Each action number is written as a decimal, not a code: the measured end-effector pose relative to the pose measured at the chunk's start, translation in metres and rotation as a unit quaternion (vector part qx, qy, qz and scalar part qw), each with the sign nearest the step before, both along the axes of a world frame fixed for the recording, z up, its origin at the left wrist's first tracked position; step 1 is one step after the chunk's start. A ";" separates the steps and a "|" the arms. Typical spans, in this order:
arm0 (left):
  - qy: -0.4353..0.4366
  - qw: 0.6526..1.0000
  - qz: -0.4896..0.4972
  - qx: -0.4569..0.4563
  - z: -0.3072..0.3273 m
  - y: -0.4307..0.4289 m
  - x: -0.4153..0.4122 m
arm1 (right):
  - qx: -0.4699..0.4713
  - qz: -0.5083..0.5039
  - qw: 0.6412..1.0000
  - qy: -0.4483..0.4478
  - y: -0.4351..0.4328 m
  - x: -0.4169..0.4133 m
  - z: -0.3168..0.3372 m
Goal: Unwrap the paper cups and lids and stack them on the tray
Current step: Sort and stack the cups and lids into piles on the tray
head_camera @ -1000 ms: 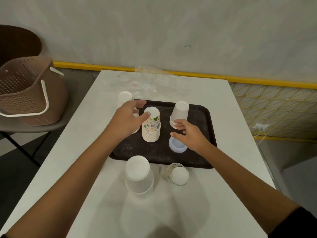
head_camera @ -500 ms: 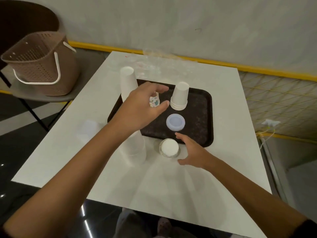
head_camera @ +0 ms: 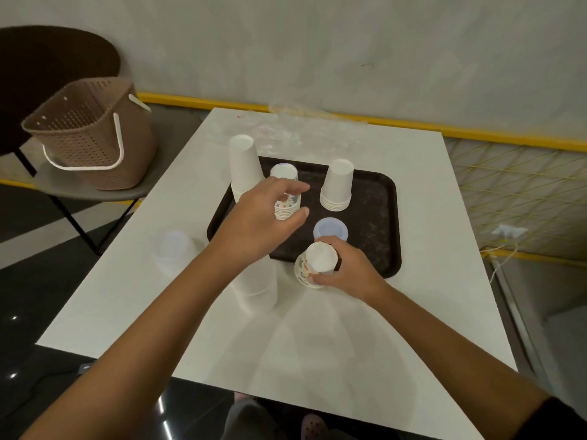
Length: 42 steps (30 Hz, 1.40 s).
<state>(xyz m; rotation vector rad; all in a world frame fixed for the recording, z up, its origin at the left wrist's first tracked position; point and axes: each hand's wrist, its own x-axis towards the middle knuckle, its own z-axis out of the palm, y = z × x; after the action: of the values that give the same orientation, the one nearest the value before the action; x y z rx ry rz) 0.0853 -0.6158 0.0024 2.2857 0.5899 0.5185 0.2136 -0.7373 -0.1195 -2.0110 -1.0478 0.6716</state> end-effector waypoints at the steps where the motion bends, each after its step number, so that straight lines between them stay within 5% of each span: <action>1: -0.001 1.000 0.004 -0.003 0.000 0.006 0.000 | 0.018 -0.008 1.000 0.000 0.005 0.003 0.008; 12: 0.039 0.994 0.066 -0.074 -0.014 0.077 -0.012 | 0.147 -0.124 0.981 -0.013 0.086 0.031 0.087; 26: 0.081 0.972 -0.011 -0.222 -0.057 0.121 -0.040 | -0.025 -0.081 0.996 -0.041 0.162 0.045 0.047; 42: 0.044 0.940 -0.108 -0.320 -0.051 0.110 -0.056 | 0.049 -0.228 0.971 -0.044 0.128 0.009 0.046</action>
<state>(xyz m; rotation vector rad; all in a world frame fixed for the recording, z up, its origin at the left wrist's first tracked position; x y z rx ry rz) 0.0290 -0.5056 -0.0484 1.7217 0.4553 0.0868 0.2222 -0.6090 -0.0738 -2.1064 -0.6141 0.2831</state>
